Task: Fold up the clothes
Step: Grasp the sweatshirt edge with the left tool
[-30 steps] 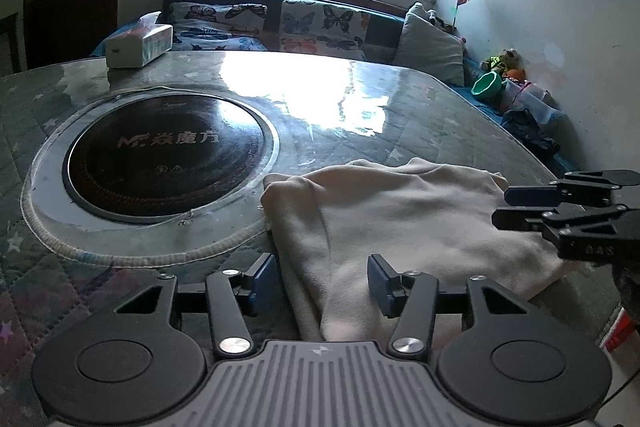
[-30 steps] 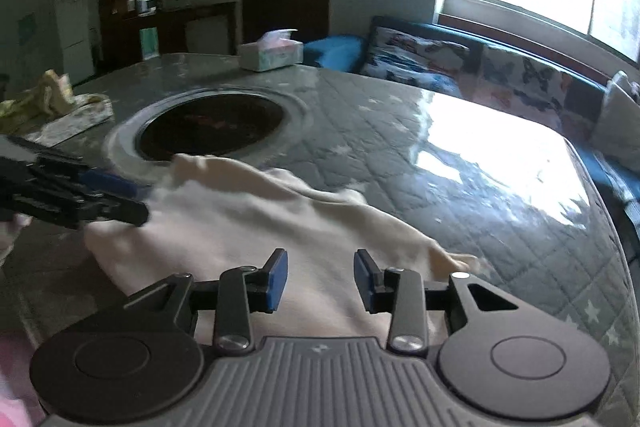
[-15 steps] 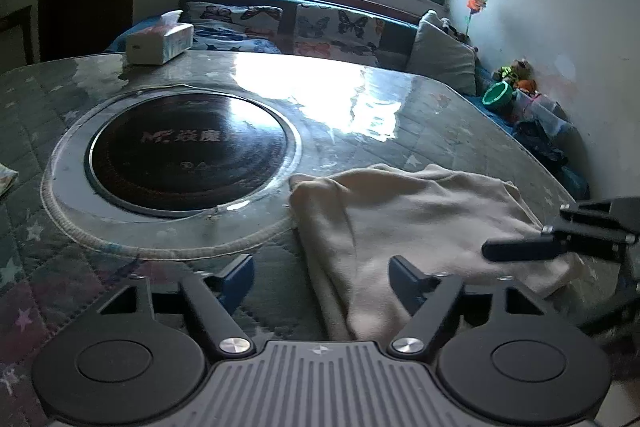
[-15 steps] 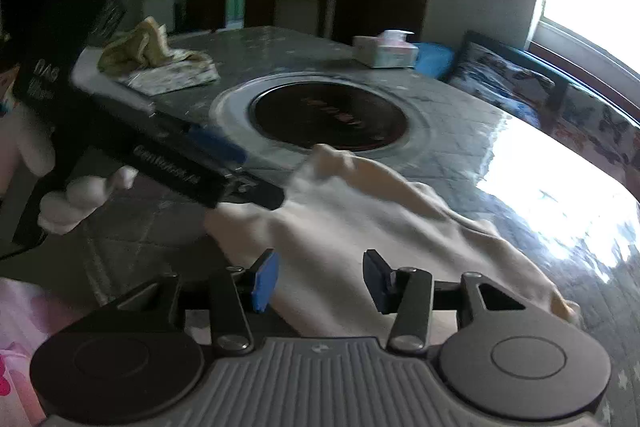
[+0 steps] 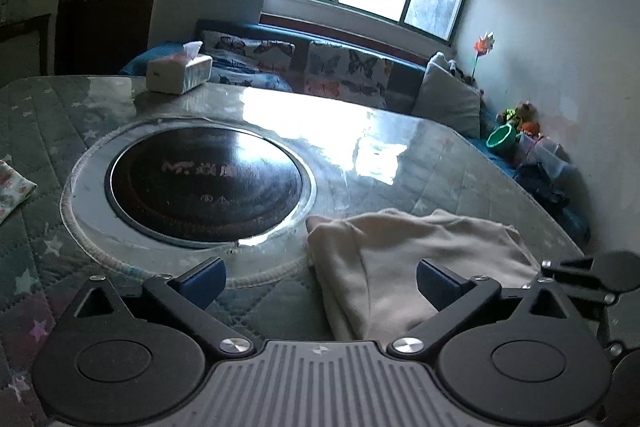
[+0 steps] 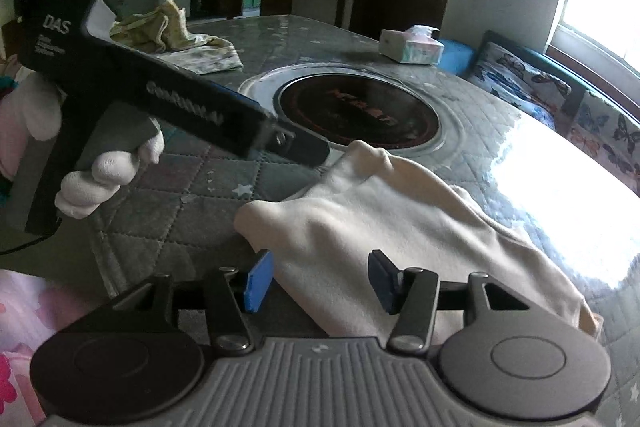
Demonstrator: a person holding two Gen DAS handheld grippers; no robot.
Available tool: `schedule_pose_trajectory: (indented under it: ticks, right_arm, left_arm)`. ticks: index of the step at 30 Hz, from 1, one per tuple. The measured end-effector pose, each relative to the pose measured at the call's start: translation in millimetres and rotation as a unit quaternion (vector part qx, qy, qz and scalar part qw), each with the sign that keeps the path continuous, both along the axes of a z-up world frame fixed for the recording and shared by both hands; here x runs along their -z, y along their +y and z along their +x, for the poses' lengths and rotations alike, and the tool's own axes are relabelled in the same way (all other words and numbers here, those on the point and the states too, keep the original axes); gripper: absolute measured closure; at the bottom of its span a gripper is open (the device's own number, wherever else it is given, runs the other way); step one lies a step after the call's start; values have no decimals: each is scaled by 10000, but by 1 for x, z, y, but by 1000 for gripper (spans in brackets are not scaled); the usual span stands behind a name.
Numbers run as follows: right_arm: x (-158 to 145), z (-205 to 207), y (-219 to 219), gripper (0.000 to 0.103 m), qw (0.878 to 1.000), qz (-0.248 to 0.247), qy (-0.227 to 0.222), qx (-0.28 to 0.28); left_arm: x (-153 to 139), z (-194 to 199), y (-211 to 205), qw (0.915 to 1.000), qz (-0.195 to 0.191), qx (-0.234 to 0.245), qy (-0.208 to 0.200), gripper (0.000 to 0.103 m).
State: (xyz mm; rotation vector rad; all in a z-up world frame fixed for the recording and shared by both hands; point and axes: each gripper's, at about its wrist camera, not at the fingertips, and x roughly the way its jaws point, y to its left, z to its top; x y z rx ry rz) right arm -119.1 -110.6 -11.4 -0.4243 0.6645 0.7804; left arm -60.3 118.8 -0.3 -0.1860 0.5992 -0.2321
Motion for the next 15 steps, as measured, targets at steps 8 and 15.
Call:
schedule_pose_trajectory:
  ticks: [8, 15]
  right_arm:
    - [1, -4, 7, 49, 9999, -45, -92, -97]
    - [8, -2, 37, 49, 9973, -338, -345, -551]
  left_arm:
    - [1, 7, 11, 9987, -169, -307, 362, 0]
    - [6, 17, 29, 9924, -788, -547, 776, 6]
